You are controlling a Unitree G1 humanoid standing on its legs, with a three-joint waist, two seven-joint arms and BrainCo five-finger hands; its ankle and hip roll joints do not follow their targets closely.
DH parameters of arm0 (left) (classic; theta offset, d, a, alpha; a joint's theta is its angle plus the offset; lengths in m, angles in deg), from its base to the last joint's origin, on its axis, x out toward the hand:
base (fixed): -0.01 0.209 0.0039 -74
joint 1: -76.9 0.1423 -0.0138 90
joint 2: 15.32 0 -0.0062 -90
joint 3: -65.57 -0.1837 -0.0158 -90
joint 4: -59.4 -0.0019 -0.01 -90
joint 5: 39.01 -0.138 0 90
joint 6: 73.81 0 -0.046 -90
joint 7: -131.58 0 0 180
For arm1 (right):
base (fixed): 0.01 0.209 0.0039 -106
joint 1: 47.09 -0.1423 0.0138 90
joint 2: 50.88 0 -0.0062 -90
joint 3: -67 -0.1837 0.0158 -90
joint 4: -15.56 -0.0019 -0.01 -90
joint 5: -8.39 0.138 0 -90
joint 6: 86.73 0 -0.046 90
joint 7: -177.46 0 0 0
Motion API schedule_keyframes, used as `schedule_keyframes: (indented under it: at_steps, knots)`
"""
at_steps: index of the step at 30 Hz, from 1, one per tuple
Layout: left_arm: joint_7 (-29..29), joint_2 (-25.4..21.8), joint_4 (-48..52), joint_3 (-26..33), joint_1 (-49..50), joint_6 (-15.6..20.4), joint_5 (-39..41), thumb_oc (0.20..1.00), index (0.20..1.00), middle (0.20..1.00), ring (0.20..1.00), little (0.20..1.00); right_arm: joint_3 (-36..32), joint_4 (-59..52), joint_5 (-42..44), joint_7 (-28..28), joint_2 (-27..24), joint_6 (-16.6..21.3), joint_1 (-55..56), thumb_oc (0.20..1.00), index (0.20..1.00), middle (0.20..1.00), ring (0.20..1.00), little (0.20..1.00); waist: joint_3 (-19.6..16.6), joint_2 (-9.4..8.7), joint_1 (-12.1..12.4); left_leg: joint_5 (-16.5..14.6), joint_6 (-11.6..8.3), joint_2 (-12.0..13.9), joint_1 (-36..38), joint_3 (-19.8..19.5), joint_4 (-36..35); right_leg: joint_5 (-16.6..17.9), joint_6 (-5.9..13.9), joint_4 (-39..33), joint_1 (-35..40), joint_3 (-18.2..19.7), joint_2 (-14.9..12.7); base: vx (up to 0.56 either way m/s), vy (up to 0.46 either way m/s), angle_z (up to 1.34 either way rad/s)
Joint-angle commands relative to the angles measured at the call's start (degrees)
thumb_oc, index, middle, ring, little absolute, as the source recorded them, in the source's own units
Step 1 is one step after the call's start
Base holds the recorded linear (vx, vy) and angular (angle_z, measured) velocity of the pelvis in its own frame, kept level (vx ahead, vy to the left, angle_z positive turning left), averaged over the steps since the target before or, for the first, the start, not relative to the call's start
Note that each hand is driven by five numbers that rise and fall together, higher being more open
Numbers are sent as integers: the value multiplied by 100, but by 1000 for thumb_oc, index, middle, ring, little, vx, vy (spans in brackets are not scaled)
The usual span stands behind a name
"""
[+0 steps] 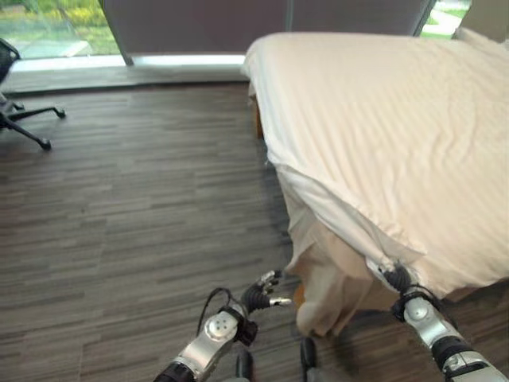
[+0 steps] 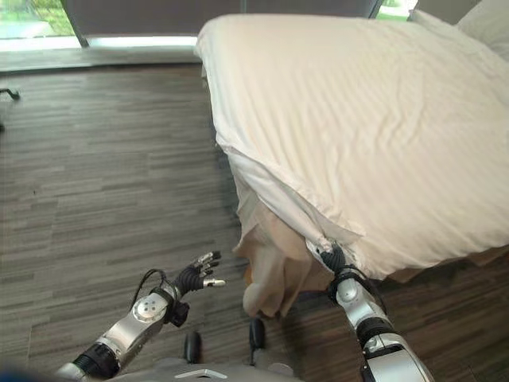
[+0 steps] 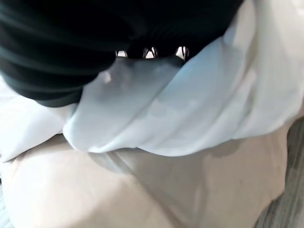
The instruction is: Making the bed.
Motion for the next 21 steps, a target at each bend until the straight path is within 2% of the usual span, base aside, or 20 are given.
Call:
schedule_keyframes:
  at_steps: [1,3,5,6,7,8,10,11,14,17,21]
  knots:
    - [50,195,306,446,-314,172,295,1000,1000,1000,1000,1000,545,-1367,290,824,-677,-831,1559,200,200,200,200,200,598,408,-252,1,52,3,-99,41,65,69,390,111,53,86,-126,-36,60,-4]
    - [56,136,471,695,-113,192,496,1000,1000,1000,1000,1000,448,-3315,127,1157,-1394,-652,1788,200,200,200,200,200,546,365,-242,-1,59,-14,-57,75,65,104,418,121,79,103,-151,-31,43,-15]
    - [45,117,634,964,49,230,811,1000,1000,1000,1000,1000,698,-4555,10,1543,-1975,-422,1641,200,200,200,200,200,503,324,-165,-27,77,-42,8,48,65,100,437,134,154,62,-187,-37,29,-24]
    - [72,9,988,1097,140,257,956,1000,1000,1000,1000,1000,1081,-4946,-84,1902,-2201,-329,1444,200,200,200,200,200,454,307,-48,-7,87,-63,-5,-6,65,129,439,130,176,17,-218,-31,22,-23]
    - [71,3,1009,1121,159,245,958,1000,1000,1000,1000,1000,1105,-4950,-79,1910,-2203,-337,1424,200,200,200,200,200,458,304,-75,-9,87,-65,1,-14,65,125,440,130,186,9,-220,-27,16,-19]
    - [51,-113,1370,1279,193,293,1004,1000,1000,1000,1000,1000,1429,-5396,-188,2185,-2277,-273,1216,200,200,200,200,200,450,306,15,-26,93,-74,36,-53,65,107,443,132,242,-32,-232,0,0,0]
    - [57,-190,1629,1436,284,320,1078,1000,1000,1000,1000,1000,1563,-5632,-143,2363,-2210,-267,1209,200,200,200,200,200,419,296,42,-6,96,-80,18,-81,65,123,442,125,247,-70,-245,-12,9,16]
    - [87,-216,1986,1699,426,344,1259,1000,1000,1000,1000,1000,1904,-5899,-181,2753,-2008,-234,1186,200,200,200,200,200,383,307,151,-9,106,-90,35,-143,65,102,440,115,312,-142,-266,5,18,23]
    - [123,-254,2268,1972,642,364,1257,1000,1000,1000,1000,1000,2189,-5771,-244,3187,-1554,-382,1215,200,200,200,200,200,336,314,230,-17,117,-116,73,-222,65,68,432,112,420,-259,-309,5,26,18]
    - [127,-264,2300,2054,700,326,1225,1000,1000,1000,1000,1000,2129,-5491,-327,3215,-1275,-578,1350,200,200,200,200,200,327,298,255,-13,125,-128,89,-289,65,60,435,130,473,-328,-345,-1,26,24]
    - [225,-281,2236,1971,698,218,1144,1000,1000,1000,1000,1000,1952,-5318,-307,3404,-1340,-757,1519,200,200,200,200,200,325,250,272,-7,149,-150,117,-342,65,55,439,162,535,-380,-379,-2,15,10]
